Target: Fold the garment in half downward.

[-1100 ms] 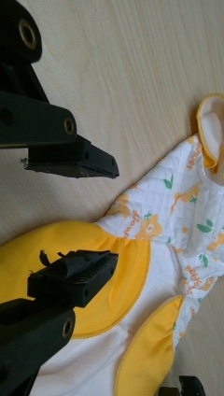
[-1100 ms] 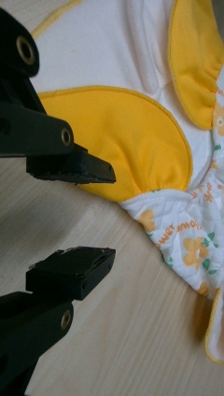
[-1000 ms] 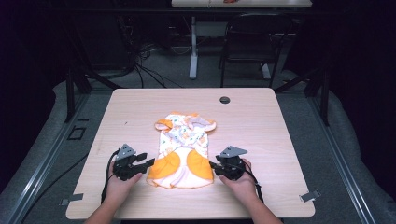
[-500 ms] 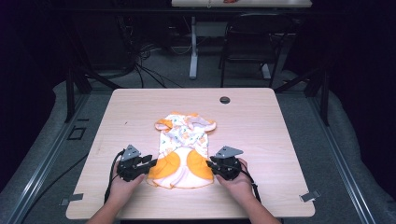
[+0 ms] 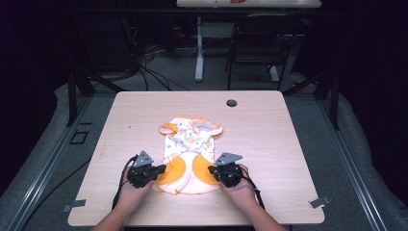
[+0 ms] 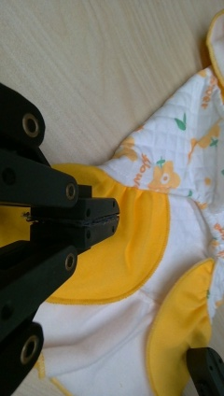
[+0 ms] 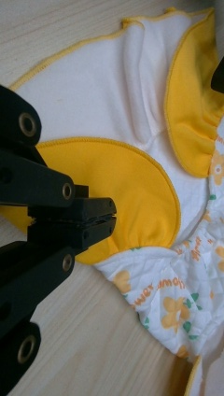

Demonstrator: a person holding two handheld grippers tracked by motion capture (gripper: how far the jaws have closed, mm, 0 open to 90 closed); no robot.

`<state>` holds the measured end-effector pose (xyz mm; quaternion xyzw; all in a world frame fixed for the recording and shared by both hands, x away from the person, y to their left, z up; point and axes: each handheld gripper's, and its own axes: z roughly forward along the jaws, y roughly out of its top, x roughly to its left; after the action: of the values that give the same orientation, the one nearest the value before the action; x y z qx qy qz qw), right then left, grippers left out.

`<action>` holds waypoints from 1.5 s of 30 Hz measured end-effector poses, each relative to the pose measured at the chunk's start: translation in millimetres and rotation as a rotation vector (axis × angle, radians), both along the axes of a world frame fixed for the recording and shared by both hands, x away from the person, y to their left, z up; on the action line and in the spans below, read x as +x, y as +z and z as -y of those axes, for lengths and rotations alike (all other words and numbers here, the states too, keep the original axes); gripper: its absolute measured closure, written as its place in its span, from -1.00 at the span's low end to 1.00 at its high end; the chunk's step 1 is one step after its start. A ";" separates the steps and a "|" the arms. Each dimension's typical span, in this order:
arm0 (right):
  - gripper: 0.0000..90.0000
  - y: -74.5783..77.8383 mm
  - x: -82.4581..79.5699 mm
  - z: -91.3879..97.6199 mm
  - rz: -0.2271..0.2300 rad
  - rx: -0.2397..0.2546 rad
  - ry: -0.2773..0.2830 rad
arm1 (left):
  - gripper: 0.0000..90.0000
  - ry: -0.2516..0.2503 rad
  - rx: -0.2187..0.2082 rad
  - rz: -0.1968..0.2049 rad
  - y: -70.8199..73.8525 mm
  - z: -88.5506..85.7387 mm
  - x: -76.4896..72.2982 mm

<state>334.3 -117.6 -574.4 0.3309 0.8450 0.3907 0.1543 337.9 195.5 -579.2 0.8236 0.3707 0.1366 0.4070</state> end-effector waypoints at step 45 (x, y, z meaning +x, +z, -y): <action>1.00 30.1 -24.7 7.1 -0.112 -0.067 0.179 | 0.97 -0.121 0.045 -0.083 25.0 5.8 -24.5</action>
<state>309.6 -124.6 -544.2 0.2699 0.8911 0.3553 0.0824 313.3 189.7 -554.2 0.8583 0.3338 0.0858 0.3803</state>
